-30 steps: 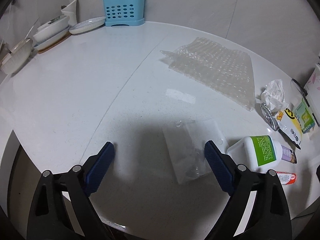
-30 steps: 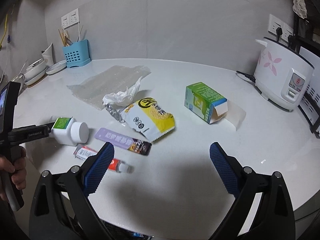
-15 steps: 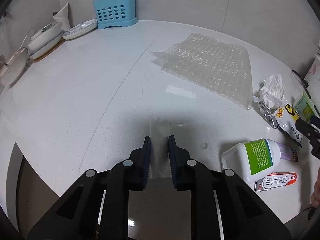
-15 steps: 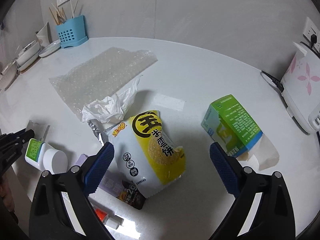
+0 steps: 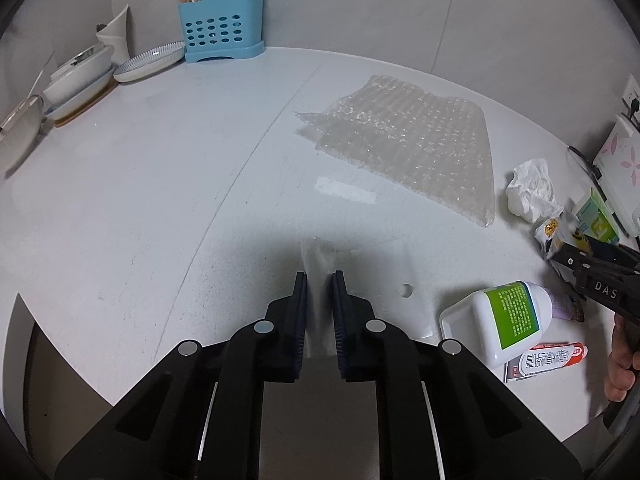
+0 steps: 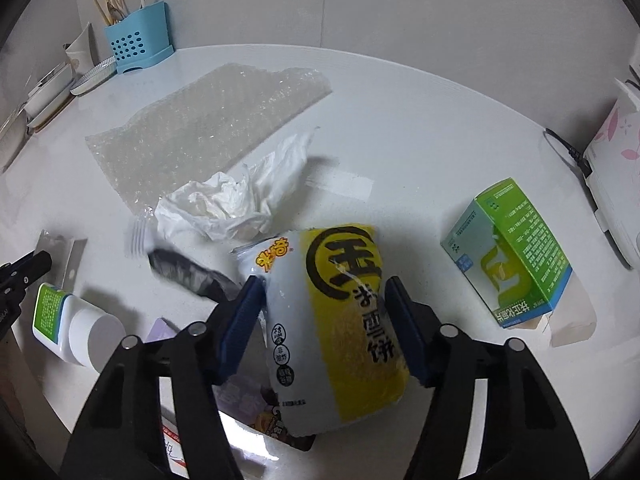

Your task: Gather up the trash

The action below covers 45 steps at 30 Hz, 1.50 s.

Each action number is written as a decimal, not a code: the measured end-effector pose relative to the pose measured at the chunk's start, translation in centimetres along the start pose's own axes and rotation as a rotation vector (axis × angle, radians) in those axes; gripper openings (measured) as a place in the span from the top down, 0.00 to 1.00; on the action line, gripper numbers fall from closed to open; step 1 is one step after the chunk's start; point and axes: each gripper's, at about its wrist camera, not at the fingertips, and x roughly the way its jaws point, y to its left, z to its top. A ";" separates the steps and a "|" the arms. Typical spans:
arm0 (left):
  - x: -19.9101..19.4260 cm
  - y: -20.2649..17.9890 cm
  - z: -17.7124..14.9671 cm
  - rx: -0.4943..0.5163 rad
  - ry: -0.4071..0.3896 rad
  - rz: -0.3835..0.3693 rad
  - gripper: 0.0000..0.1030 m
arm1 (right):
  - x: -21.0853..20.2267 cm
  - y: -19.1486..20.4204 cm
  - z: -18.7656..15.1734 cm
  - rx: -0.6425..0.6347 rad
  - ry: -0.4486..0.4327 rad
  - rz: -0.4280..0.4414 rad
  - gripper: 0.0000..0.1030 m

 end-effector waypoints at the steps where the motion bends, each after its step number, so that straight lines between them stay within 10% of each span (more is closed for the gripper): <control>1: -0.1 0.1 0.0 -0.002 -0.002 -0.003 0.89 | -0.1 0.0 0.0 0.006 0.002 0.006 0.46; 16: -1.1 0.5 -0.1 -0.001 -0.020 -0.008 0.89 | -0.4 -0.2 -0.2 0.066 -0.010 -0.006 0.73; 45: -5.9 -0.1 -0.4 0.020 -0.094 -0.041 0.89 | -8.1 -1.2 -1.2 0.151 -0.201 -0.074 0.74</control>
